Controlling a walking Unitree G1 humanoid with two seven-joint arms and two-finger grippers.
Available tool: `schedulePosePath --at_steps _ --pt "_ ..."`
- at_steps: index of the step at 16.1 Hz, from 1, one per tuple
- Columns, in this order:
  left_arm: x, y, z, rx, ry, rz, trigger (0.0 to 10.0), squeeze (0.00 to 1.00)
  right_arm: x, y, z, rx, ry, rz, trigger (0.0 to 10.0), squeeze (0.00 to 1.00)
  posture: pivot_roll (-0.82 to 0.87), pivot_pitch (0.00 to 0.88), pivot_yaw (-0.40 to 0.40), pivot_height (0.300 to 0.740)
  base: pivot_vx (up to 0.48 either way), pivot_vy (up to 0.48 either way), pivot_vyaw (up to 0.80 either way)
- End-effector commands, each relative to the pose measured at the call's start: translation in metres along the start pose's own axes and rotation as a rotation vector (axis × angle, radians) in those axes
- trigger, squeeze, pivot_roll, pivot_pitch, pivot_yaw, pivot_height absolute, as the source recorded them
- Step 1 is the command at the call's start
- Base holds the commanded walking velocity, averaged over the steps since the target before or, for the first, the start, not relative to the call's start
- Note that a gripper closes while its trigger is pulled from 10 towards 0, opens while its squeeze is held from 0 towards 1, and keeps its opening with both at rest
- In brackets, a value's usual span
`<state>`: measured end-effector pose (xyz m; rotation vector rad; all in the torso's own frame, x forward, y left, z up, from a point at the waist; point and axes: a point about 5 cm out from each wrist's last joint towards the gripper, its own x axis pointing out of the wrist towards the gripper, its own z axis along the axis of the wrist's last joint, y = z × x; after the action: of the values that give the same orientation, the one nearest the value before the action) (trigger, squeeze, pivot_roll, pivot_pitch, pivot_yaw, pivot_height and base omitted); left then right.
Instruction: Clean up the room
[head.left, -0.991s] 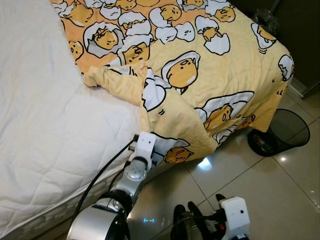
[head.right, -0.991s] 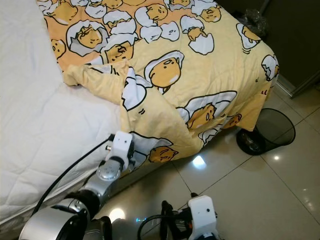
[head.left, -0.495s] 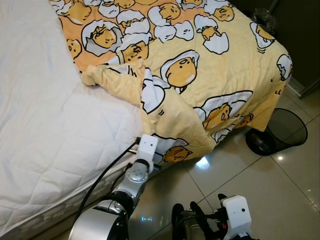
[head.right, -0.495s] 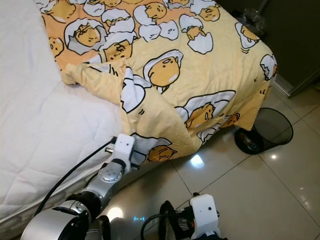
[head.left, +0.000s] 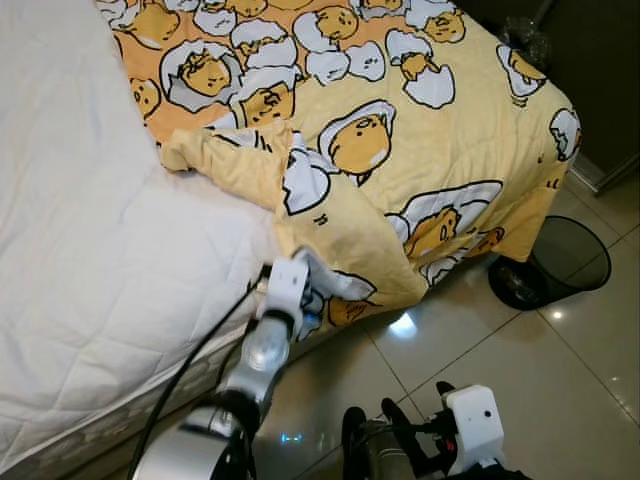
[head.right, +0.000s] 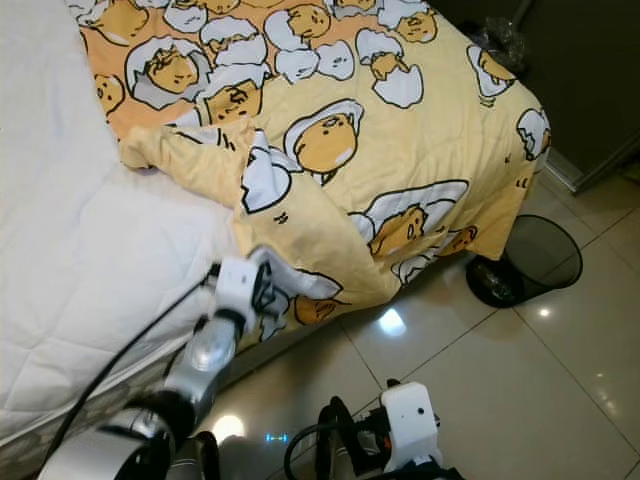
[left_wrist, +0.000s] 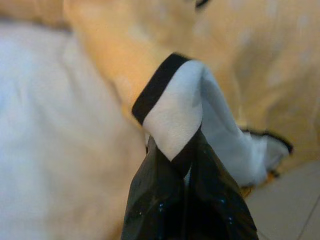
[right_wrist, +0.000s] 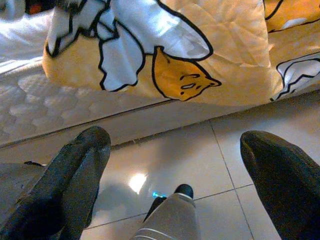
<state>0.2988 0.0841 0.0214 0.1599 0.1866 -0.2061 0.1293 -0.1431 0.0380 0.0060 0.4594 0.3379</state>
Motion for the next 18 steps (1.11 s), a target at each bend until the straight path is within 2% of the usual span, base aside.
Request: schedulePosePath --at_steps 1,3,4,6,9,10,11,13,15,16,18 --pt "-0.008 -0.003 -0.014 0.020 0.043 -0.031 0.0 0.00 -0.001 -0.003 -0.005 0.016 0.021 0.003 10.0 0.00 -0.19 0.217 -0.074 0.740 0.000 0.000 0.00" --pt "-0.020 0.001 -0.030 0.088 0.070 -0.076 0.0 0.00 0.001 -0.003 -0.005 0.012 0.021 0.005 10.0 0.00 -0.18 0.213 -0.069 0.740 0.000 0.000 0.00" --pt "-0.026 0.006 -0.038 0.094 0.091 -0.079 0.0 0.00 0.001 -0.004 -0.005 0.011 0.020 0.004 10.0 0.00 -0.18 0.203 -0.065 0.740 0.000 0.000 0.00" --pt "-0.045 0.012 -0.057 0.139 0.118 -0.132 0.0 0.00 0.004 -0.006 -0.005 0.007 0.014 0.005 10.0 0.00 -0.16 0.185 -0.059 0.740 0.000 0.000 0.00" --pt "-0.054 0.020 -0.066 0.123 0.142 -0.116 0.0 0.00 0.011 -0.010 -0.004 0.001 0.008 0.011 10.0 0.00 -0.14 0.150 -0.056 0.740 0.000 0.000 0.00" --pt "-0.053 0.023 -0.065 0.118 0.142 -0.110 7.2 0.00 0.016 -0.011 -0.002 -0.002 0.000 0.017 10.0 0.00 -0.13 0.141 -0.053 0.740 0.000 0.000 0.00" --pt "-0.051 0.024 -0.063 0.137 0.136 -0.118 10.0 0.00 0.019 -0.012 -0.001 -0.005 -0.005 0.019 10.0 0.00 -0.13 0.128 -0.045 0.740 0.000 0.000 0.00" --pt "-0.053 0.019 -0.060 0.182 0.086 -0.224 10.0 0.00 0.025 -0.013 -0.001 -0.007 -0.012 0.019 10.0 0.00 -0.13 0.114 -0.032 0.740 0.000 0.000 0.00" --pt "-0.064 0.007 -0.067 0.295 0.083 -0.438 10.0 0.00 0.028 -0.014 0.000 -0.011 -0.022 0.024 10.0 0.00 -0.12 0.096 -0.023 0.740 0.000 0.000 0.00" --pt "-0.067 0.005 -0.069 0.298 0.099 -0.477 10.0 0.00 0.030 -0.016 0.000 -0.013 -0.022 0.024 10.0 0.00 -0.12 0.085 -0.021 0.740 0.000 0.000 0.00" --pt "-0.067 -0.003 -0.068 0.233 0.101 -0.535 10.0 0.00 0.033 -0.019 -0.002 -0.018 -0.018 0.023 10.0 0.00 -0.12 0.069 -0.019 0.740 0.000 0.000 0.00"
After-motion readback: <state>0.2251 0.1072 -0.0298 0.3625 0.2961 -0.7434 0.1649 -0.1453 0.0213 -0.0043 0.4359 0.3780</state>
